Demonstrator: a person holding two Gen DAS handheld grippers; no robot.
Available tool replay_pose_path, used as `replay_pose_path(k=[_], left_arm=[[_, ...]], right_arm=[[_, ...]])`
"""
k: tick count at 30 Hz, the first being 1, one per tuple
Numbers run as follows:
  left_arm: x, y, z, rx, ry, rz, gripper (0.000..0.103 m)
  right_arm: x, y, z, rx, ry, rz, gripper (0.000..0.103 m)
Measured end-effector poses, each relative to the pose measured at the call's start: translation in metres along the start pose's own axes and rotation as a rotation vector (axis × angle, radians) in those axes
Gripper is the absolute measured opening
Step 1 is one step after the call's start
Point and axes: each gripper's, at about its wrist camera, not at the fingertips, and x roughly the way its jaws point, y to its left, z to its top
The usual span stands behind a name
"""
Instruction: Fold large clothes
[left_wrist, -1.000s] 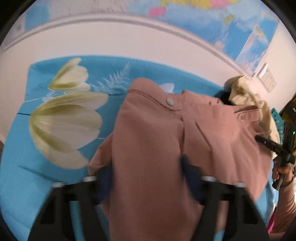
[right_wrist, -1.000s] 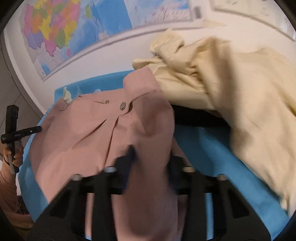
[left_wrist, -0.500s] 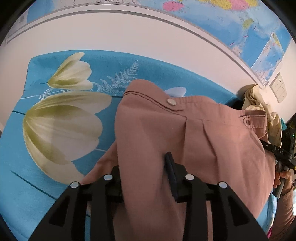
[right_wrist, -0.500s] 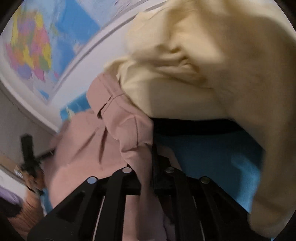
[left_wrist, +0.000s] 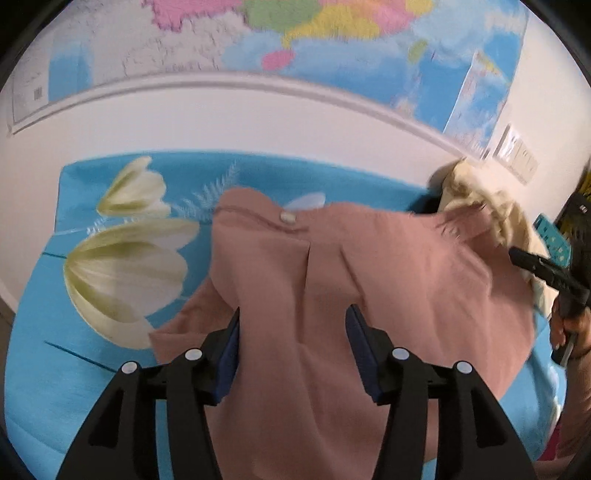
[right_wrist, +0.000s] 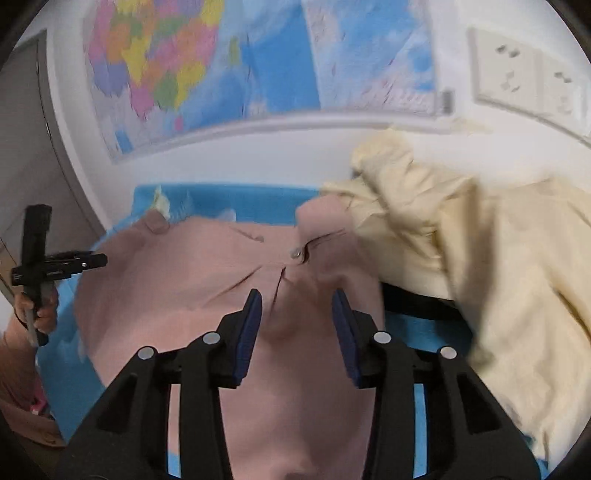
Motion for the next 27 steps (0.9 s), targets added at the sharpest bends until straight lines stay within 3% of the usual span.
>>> replay_pose_path(k=[2, 4, 7, 9, 12, 17, 22, 27], left_arm=[[0.016, 0.006, 0.000, -0.011, 0.040, 0.015, 0.052], [0.030, 0.014, 0.001, -0.028, 0.070, 0.054, 0.052], [0.039, 0.025, 0.002, -0.075, 0.096, 0.043, 0.052], [0.036, 0.024, 0.004, -0.068, 0.086, 0.049, 0.052], [0.025, 0.017, 0.002, -0.052, 0.066, 0.073, 0.056], [-0.008, -0.008, -0.004, -0.001, 0.002, 0.092, 0.063], [-0.024, -0.028, -0.012, 0.043, -0.012, 0.102, 0.067], [-0.026, -0.034, -0.023, 0.033, 0.008, 0.076, 0.067]], right_arm=[[0.031, -0.017, -0.001, 0.022, 0.073, -0.102, 0.032], [0.043, -0.043, -0.011, 0.122, 0.110, -0.068, 0.015], [0.040, -0.062, -0.019, 0.231, 0.091, -0.012, 0.013], [0.030, -0.053, -0.021, 0.199, 0.084, -0.041, 0.022], [-0.002, -0.027, -0.023, 0.135, 0.031, -0.033, 0.044], [-0.042, 0.030, -0.034, -0.031, -0.039, 0.071, 0.053], [-0.049, 0.088, -0.055, -0.208, 0.013, 0.176, 0.065], [-0.033, 0.140, -0.076, -0.379, 0.064, 0.155, 0.069]])
